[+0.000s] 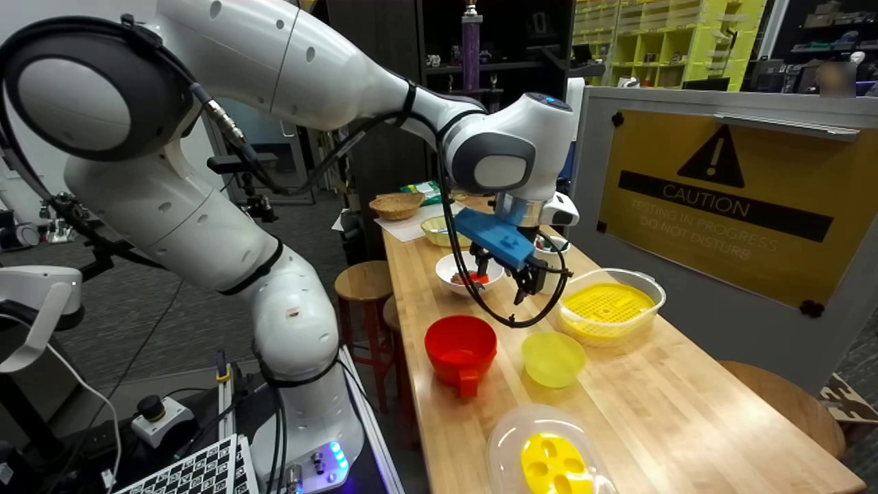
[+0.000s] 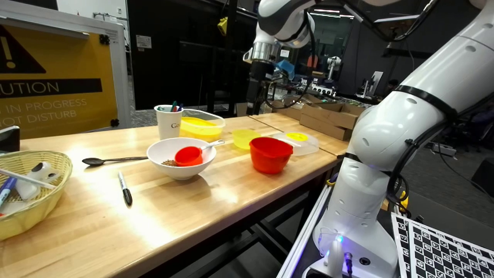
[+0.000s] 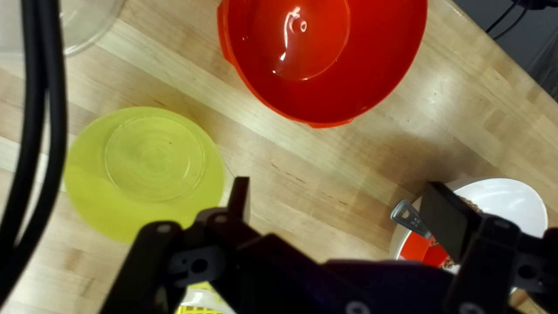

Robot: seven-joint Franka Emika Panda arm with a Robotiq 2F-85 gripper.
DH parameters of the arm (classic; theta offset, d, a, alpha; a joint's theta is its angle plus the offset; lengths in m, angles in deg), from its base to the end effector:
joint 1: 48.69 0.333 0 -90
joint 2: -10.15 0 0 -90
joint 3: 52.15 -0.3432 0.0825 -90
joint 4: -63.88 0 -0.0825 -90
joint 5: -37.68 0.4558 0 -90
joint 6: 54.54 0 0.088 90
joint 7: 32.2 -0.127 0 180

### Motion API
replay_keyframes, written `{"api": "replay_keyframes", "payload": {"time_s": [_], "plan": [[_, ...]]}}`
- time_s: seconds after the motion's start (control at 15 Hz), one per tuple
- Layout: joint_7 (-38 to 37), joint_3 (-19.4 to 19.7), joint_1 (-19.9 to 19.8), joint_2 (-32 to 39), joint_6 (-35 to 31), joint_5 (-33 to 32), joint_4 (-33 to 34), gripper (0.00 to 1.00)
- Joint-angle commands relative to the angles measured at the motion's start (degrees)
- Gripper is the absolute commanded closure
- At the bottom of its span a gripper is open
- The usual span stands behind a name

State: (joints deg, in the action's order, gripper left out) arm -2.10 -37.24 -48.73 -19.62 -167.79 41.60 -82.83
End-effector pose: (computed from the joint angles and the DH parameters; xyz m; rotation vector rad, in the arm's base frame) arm 0.4140 -0.0991 0.4006 -2.9081 -0.3995 0.0079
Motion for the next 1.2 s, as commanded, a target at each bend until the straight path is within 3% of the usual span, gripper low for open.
{"api": "replay_keyframes", "payload": {"time_s": [0.0, 0.8, 1.13], "plan": [[0.7, -2.2, 0.8, -0.2, -2.6, 0.2, -1.3, 0.00], [1.7, -5.2, 4.9, -0.6, -1.8, 1.3, -1.3, 0.00], [7.6, -5.2, 7.1, 0.6, -1.0, 1.1, -0.7, 0.00]]}}
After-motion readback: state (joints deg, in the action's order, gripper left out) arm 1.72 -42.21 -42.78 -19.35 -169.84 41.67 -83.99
